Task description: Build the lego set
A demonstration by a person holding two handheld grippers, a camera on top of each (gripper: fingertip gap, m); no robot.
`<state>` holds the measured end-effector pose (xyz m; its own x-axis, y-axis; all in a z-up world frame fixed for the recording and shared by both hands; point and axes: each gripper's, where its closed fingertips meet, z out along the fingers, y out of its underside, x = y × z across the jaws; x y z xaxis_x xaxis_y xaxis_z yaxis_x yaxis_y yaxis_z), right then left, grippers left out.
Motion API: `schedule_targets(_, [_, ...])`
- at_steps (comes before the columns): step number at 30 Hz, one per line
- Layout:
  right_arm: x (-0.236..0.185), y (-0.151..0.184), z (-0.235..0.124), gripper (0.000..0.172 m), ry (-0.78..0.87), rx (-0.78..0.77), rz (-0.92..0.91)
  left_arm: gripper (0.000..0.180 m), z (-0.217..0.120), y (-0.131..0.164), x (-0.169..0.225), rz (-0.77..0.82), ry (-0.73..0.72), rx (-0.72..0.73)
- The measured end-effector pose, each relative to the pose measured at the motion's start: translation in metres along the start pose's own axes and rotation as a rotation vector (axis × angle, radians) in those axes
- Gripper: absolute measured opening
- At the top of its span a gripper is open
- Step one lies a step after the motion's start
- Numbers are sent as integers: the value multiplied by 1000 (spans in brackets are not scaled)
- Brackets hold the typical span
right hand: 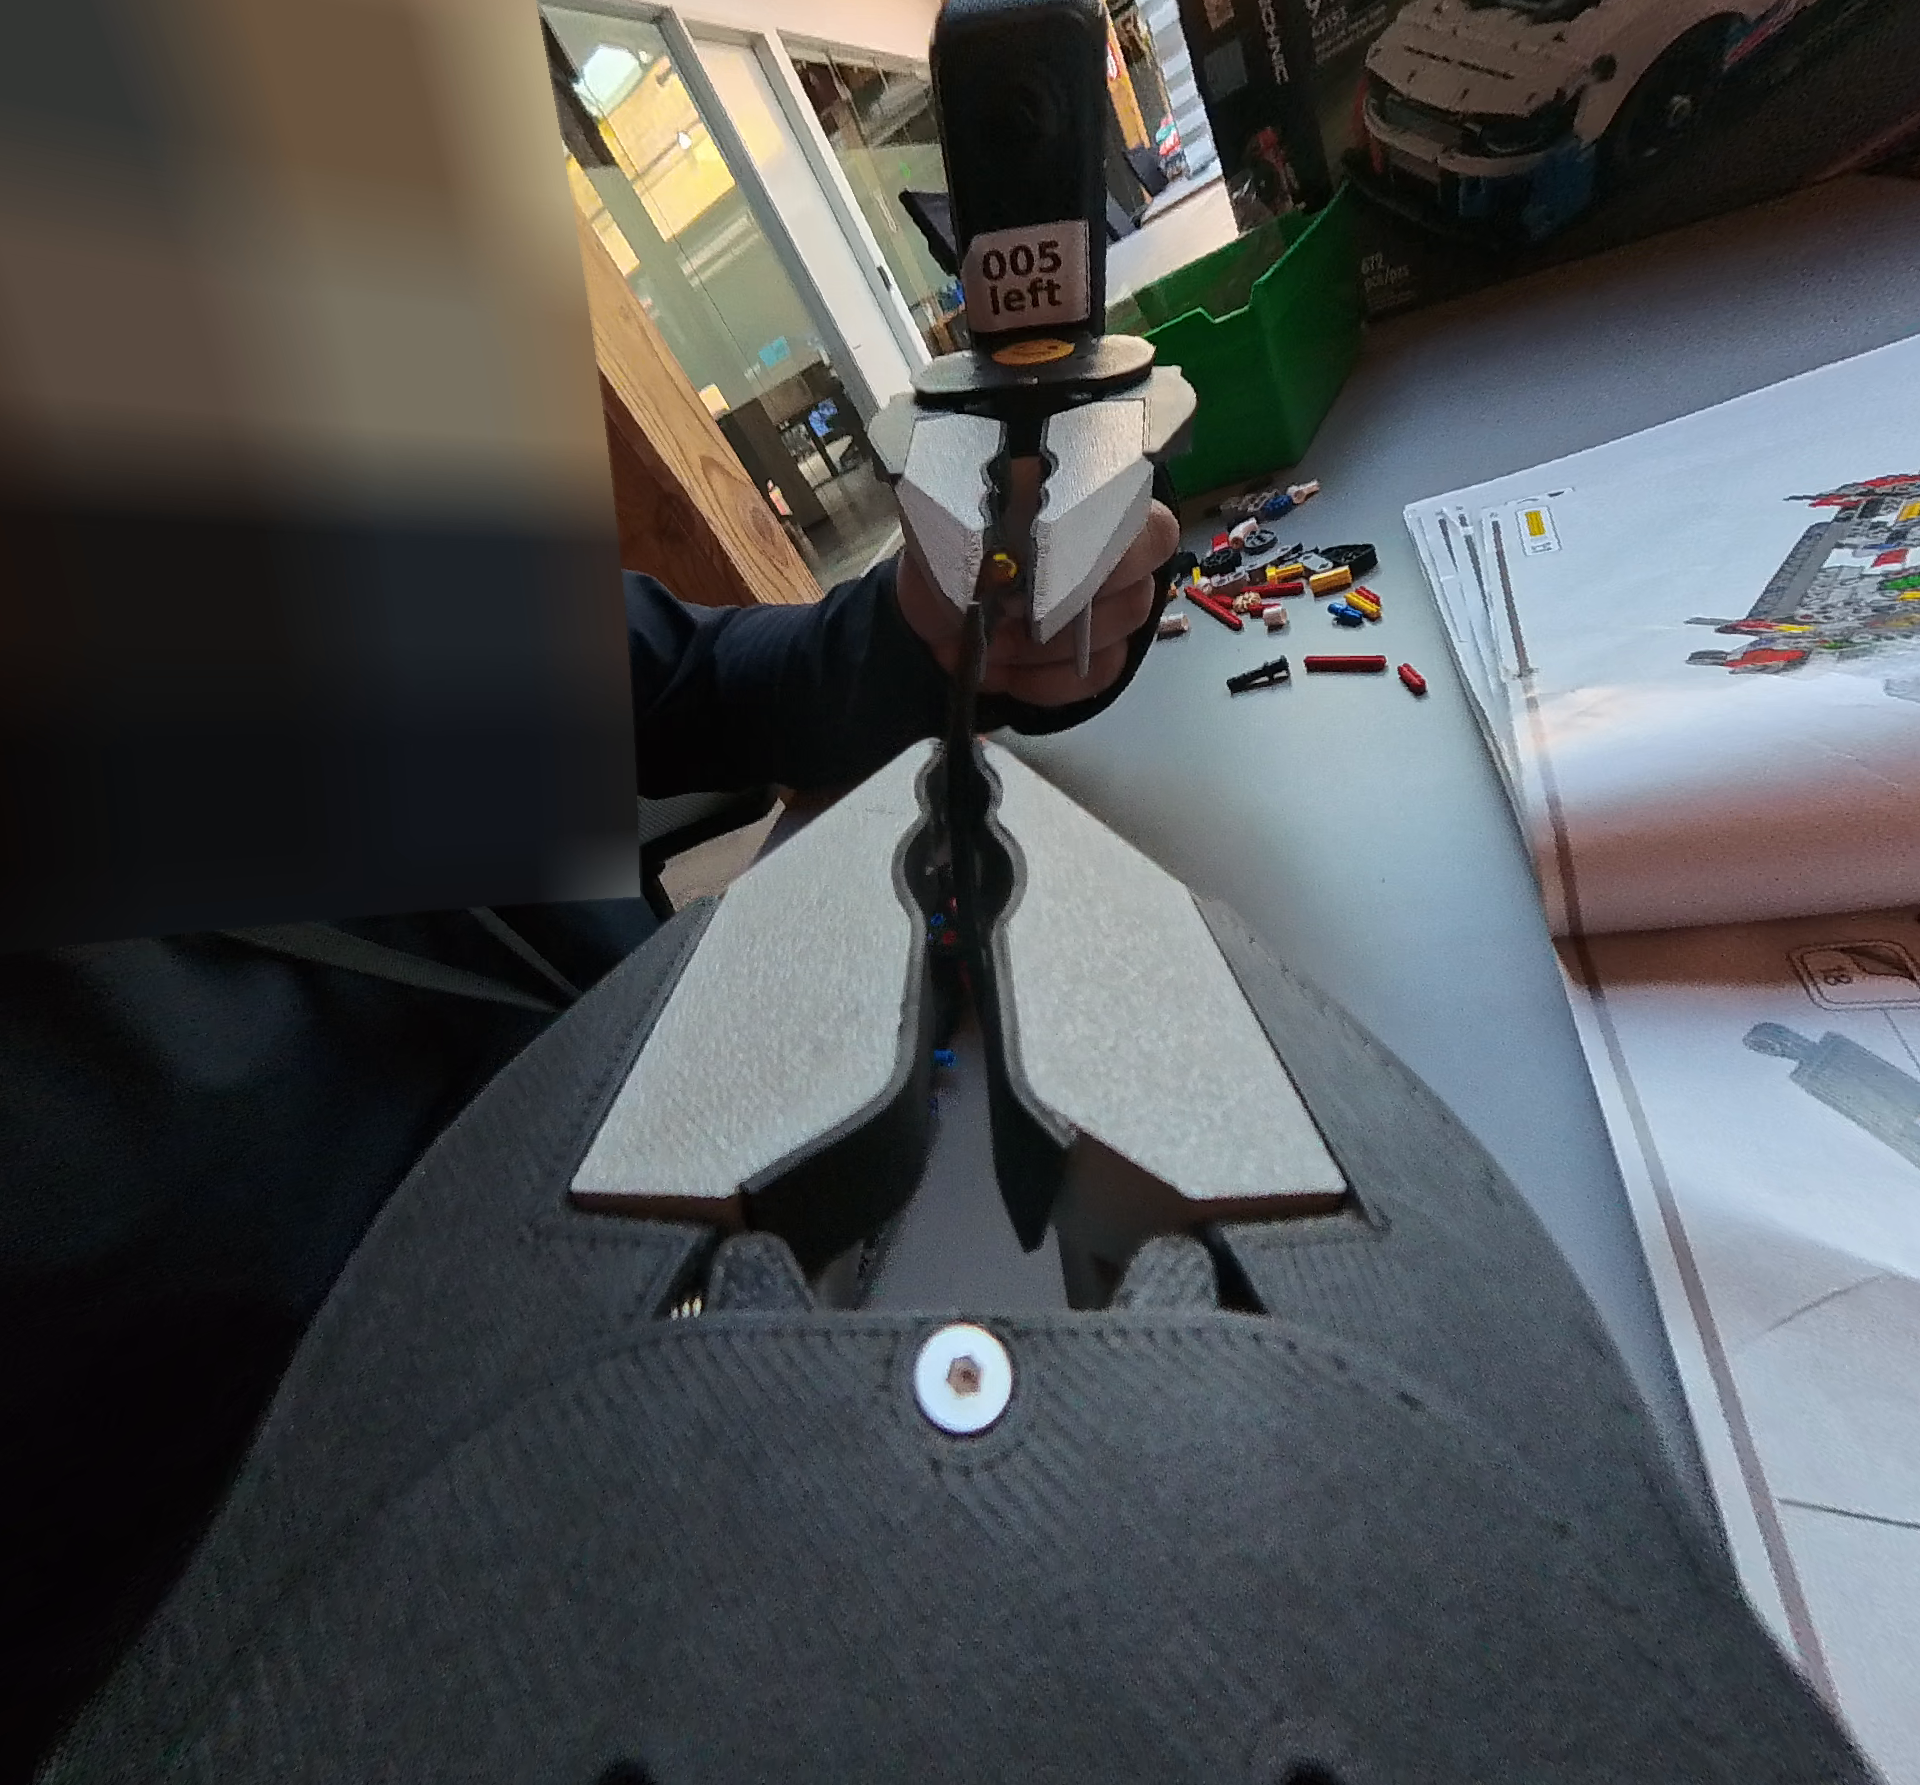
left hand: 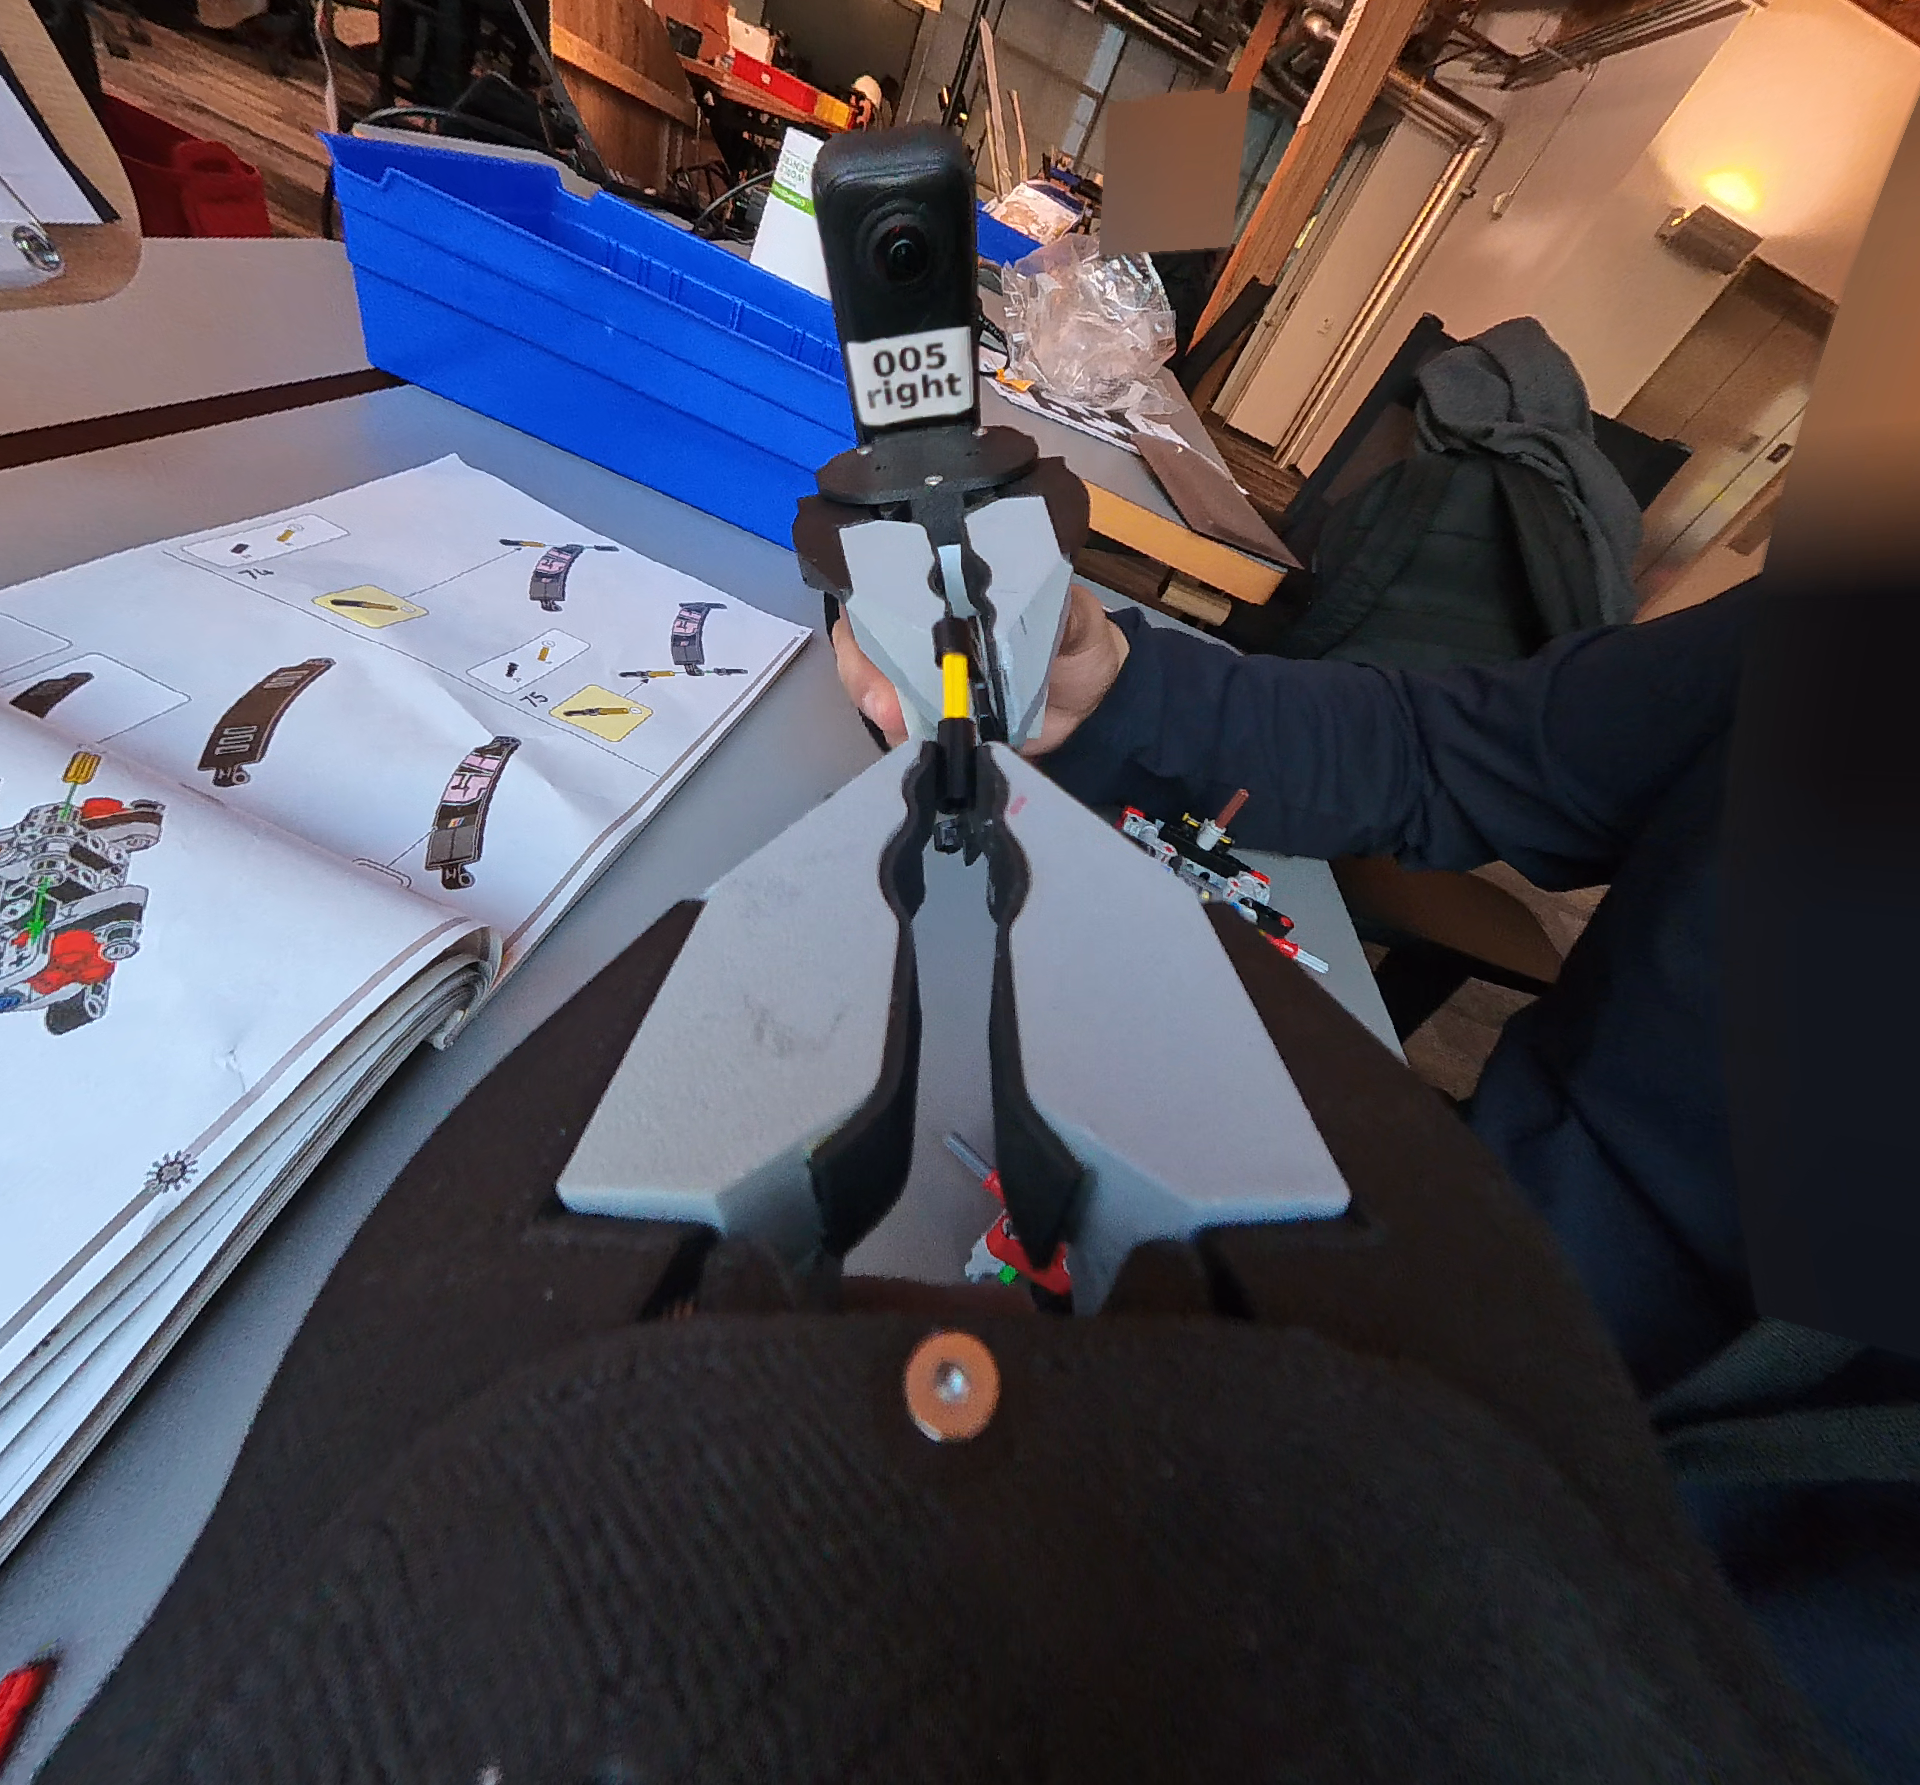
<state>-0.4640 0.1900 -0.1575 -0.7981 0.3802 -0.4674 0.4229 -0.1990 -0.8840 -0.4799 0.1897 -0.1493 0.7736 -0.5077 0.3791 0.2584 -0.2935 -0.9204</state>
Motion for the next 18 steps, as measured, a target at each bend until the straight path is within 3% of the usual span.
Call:
schedule_targets(11, [-4, 14, -4, 0, 25, -140, -53, 4, 7, 12, 5, 38, 1, -76])
schedule_targets(14, [-3, 16, -4, 8, 46, -161, -55, 4, 11, 17, 6, 43, 1, -101])
schedule_targets(18, [0, 23, -1, 0, 42, -179, -43, 4, 19, 28, 6, 37, 4, -138])
